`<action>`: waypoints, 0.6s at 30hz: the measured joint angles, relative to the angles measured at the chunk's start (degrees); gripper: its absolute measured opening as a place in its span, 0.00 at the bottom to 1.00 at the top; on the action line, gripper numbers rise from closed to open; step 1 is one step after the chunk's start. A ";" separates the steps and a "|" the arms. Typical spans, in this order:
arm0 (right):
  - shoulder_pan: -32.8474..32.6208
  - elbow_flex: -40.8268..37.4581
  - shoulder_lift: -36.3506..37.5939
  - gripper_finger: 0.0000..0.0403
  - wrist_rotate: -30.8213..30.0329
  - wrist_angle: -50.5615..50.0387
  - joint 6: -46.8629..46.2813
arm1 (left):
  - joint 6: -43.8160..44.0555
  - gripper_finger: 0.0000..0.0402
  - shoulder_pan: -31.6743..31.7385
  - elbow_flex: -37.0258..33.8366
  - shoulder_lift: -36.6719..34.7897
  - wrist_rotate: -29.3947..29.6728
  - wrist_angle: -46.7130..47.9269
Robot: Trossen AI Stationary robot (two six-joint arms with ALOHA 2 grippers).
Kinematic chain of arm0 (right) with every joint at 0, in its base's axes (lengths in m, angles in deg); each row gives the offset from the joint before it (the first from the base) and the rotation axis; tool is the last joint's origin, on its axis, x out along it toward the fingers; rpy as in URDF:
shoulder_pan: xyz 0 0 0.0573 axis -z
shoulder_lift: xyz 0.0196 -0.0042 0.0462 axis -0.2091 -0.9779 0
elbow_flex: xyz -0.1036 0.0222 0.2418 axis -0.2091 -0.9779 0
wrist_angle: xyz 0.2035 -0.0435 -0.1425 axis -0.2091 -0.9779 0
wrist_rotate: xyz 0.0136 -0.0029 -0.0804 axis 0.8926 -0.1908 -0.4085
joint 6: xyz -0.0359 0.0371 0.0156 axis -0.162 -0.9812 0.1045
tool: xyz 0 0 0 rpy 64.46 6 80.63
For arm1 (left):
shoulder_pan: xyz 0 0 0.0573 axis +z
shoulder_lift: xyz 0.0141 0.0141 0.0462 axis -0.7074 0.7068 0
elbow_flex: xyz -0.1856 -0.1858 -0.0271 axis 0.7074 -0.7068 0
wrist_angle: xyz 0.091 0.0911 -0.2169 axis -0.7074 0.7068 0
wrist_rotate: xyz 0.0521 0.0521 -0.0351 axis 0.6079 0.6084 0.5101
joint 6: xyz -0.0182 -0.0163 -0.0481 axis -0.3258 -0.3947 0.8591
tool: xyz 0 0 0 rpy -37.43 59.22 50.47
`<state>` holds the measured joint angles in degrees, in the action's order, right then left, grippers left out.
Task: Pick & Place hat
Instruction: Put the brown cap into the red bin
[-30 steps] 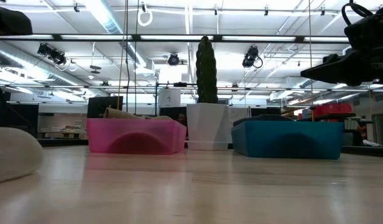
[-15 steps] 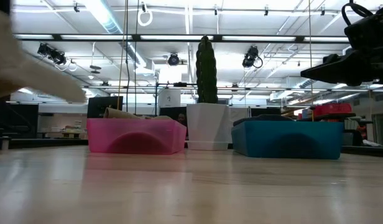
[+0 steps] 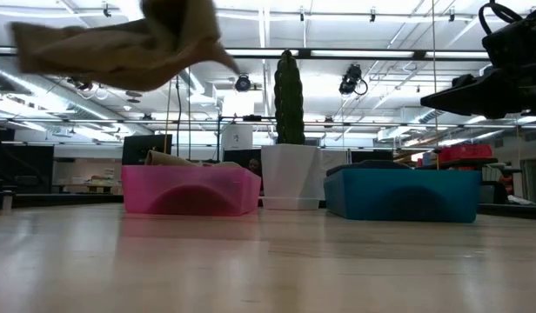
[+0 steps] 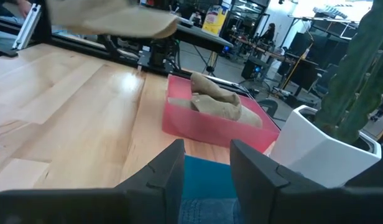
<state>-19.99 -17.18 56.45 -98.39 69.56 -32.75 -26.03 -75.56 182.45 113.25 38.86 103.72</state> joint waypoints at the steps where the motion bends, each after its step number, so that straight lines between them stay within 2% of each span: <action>1: 0.01 0.00 0.00 0.33 0.00 -0.02 0.02 | -1.30 0.01 1.61 0.00 -1.47 0.52 0.00; 6: 0.02 0.00 0.00 0.33 0.01 0.09 0.00 | -9.69 0.01 9.93 -0.02 -8.92 1.67 -1.92; 10: 0.02 0.00 0.00 0.33 0.00 0.09 0.02 | -18.61 0.01 16.90 -0.91 -13.15 -3.68 -10.11; 13: 0.00 0.00 0.00 0.33 0.00 0.18 0.02 | -25.63 0.01 21.29 -4.03 -15.00 -7.18 -16.29; 18: 0.00 0.00 0.00 0.33 0.00 0.20 0.02 | -28.56 0.01 28.06 -11.89 -16.35 -7.37 -17.04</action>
<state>-19.98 -17.18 56.45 -98.39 69.77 -32.74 -54.59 -47.50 170.55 96.90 31.49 86.68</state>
